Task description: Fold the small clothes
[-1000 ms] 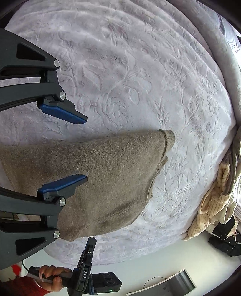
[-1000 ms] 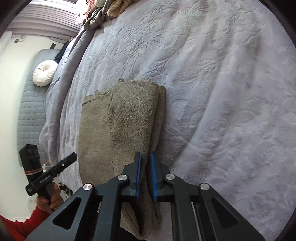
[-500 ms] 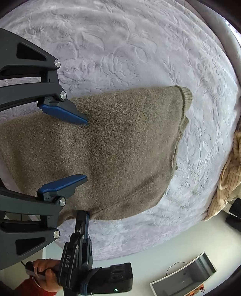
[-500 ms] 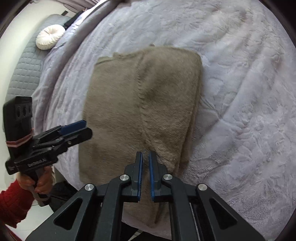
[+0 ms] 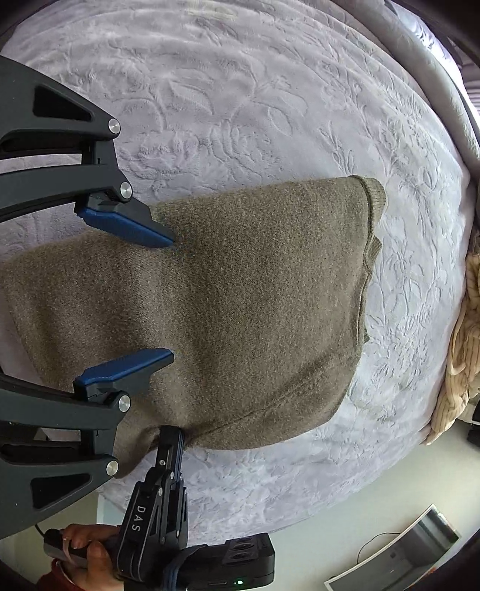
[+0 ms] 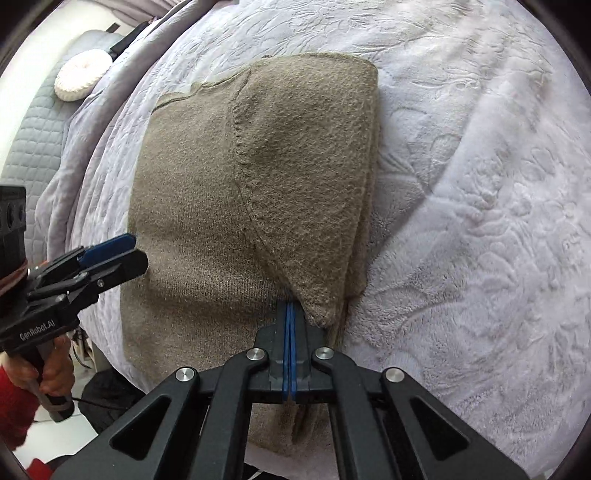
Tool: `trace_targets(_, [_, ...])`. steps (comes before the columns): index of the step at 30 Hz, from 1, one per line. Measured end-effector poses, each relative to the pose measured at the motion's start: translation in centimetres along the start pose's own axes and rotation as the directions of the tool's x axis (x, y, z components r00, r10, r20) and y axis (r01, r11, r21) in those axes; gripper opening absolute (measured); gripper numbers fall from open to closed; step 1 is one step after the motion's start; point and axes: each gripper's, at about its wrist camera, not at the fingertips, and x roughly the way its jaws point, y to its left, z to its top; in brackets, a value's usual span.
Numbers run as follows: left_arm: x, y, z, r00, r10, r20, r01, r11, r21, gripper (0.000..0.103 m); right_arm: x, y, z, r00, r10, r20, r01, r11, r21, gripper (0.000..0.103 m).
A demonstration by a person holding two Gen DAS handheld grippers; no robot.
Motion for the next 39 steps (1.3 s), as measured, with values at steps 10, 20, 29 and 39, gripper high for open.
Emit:
trace_targets(10, [-1.1, -0.1, -1.8, 0.997, 0.055, -0.056, -0.054, 0.998, 0.008, 0.059, -3.6, 1.2, -2.3, 1.000, 0.006, -0.029, -0.006, 1.000, 0.003, 0.005])
trace_targets(20, [0.1, -0.1, -5.1, 0.986, 0.069, -0.148, -0.069, 0.998, 0.005, 0.059, -3.1, -0.2, -4.4, 0.995, 0.078, -0.057, -0.070, 0.987, 0.142, 0.027])
trace_targets(29, [0.5, 0.0, -6.3, 0.982, 0.073, -0.171, -0.075, 0.997, -0.004, 0.069, -2.6, -1.6, -4.1, 0.992, 0.069, -0.102, -0.054, 0.988, 0.143, 0.028])
trace_targets(39, [0.9, -0.2, -6.7, 0.980, 0.065, -0.187, -0.066, 0.998, 0.001, 0.069, -1.7, -5.0, -6.4, 0.992, 0.091, -0.088, -0.063, 0.959, 0.276, 0.006])
